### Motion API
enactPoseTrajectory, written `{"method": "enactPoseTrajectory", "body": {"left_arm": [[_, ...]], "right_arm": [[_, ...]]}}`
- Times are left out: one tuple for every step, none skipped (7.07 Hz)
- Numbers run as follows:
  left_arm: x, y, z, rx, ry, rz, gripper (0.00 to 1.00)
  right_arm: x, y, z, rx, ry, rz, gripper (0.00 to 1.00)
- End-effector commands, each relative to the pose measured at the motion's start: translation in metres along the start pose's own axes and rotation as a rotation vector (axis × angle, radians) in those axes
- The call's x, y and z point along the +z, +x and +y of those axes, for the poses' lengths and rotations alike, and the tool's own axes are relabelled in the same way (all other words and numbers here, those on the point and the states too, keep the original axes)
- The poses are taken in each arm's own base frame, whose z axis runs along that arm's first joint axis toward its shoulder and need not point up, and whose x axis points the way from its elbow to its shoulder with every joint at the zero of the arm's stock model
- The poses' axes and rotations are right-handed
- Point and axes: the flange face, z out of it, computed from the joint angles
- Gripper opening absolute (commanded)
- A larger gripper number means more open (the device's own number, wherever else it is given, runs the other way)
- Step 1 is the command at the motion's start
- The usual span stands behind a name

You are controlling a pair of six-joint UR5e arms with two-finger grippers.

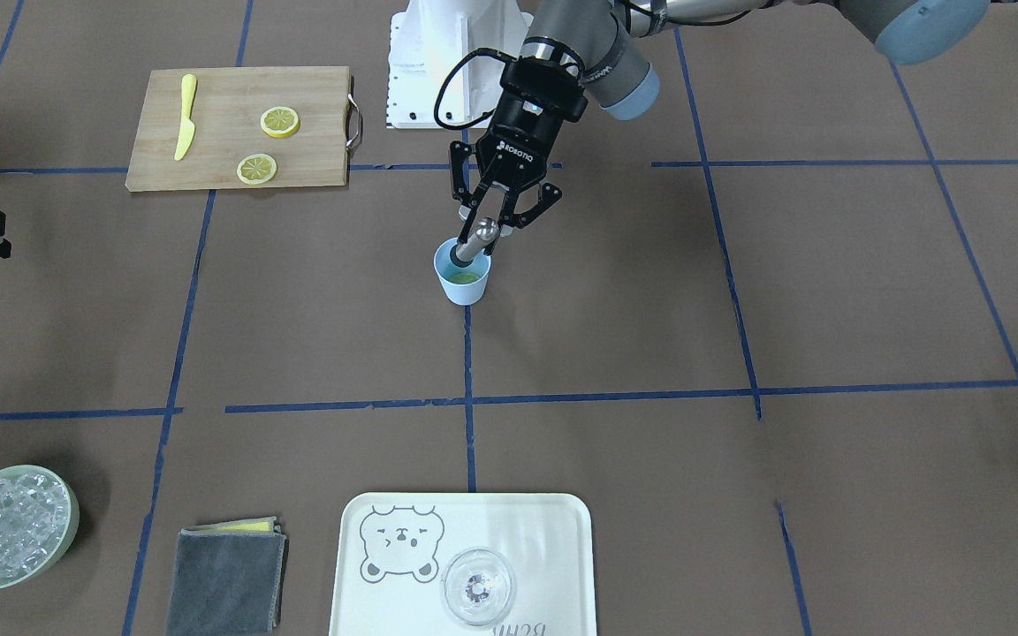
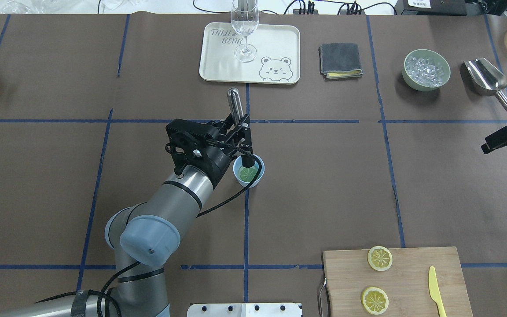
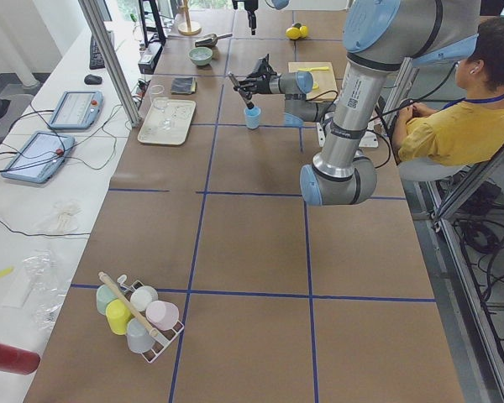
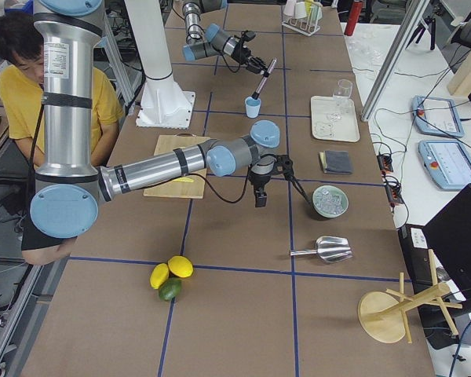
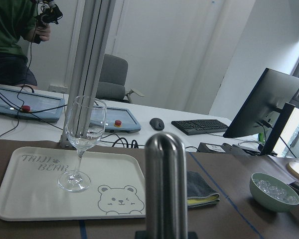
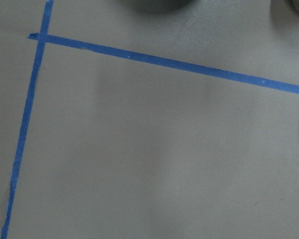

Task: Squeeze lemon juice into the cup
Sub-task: 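Press the muddler down into the cup onto the lemon slice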

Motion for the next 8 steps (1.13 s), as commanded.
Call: {"method": "enactPoseTrajectory", "body": {"left_arm": [[0.02,-0.001,0.027,0.034,-0.023,-0.033,0.0],[0.023,0.0,0.036,0.043,-0.032,-0.039,0.0],[0.026,-0.004,0.049,0.06,-0.046,-0.05,0.0],[0.026,-0.001,0.05,0.062,-0.05,-0.047,0.0],[0.023,-0.002,0.059,0.069,-0.063,-0.047,0.0],[0.022,0.003,0.055,0.069,-0.061,-0.039,0.0],[0.021,0.004,0.054,0.122,-0.059,-0.035,0.0],[0.014,0.012,0.039,0.101,-0.048,-0.009,0.0]], "right_arm": [[0.001,0.001,0.0,0.002,-0.002,0.0,0.99],[0.002,0.001,-0.002,0.002,-0.002,0.0,0.99],[0.002,0.001,-0.002,0.002,-0.002,0.0,0.99],[0.002,-0.001,-0.002,0.001,-0.003,-0.003,0.99],[0.001,-0.001,-0.003,0.0,-0.001,-0.002,0.99],[0.001,0.0,-0.003,0.001,0.0,-0.002,0.99],[0.002,-0.001,-0.003,0.0,-0.001,-0.002,0.99],[0.002,-0.001,-0.003,0.0,-0.002,-0.003,0.99]]}}
